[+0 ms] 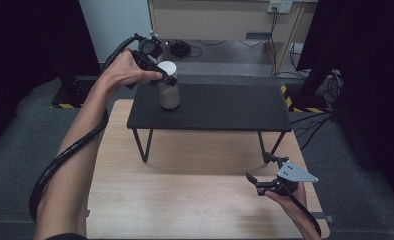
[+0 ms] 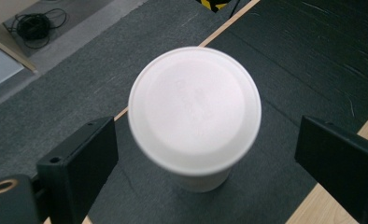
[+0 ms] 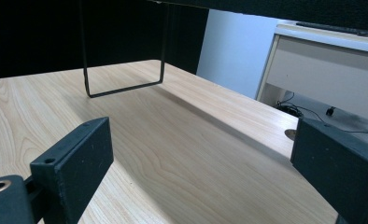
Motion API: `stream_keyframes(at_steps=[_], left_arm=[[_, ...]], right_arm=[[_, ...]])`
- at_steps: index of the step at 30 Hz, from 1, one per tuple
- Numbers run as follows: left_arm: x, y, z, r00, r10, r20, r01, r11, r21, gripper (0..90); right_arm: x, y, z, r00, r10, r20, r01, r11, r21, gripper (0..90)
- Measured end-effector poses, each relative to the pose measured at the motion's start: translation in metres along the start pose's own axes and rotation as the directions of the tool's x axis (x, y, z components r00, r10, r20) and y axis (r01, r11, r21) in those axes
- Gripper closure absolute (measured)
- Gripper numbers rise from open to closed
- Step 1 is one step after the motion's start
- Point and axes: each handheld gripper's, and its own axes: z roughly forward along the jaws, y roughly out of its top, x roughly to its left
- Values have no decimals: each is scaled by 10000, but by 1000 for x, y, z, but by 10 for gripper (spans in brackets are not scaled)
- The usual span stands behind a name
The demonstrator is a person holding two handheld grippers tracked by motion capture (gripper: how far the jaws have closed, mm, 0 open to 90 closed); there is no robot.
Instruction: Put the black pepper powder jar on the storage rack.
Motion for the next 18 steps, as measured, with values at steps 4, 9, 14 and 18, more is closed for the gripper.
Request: stream_keyframes(at_steps=[4,9,14,18], left_arm=[[-1,-6,-11,9997,220,129,-220,9998,-3,49],[-5,-14,-22,9986,490,218,-490,9988,-31,49],[-9,-23,-34,9966,775,281,-772,9969,-118,49],[-14,-29,-42,9946,995,305,-993,9950,-103,49]], right_arm=[[0,1,0,10000,-72,16,72,10000,-8,56],[0,1,0,10000,-65,15,65,10000,4,56],[1,2,0,10000,-85,16,85,10000,7,56],[1,1,0,10000,-82,-19,82,10000,43,56]])
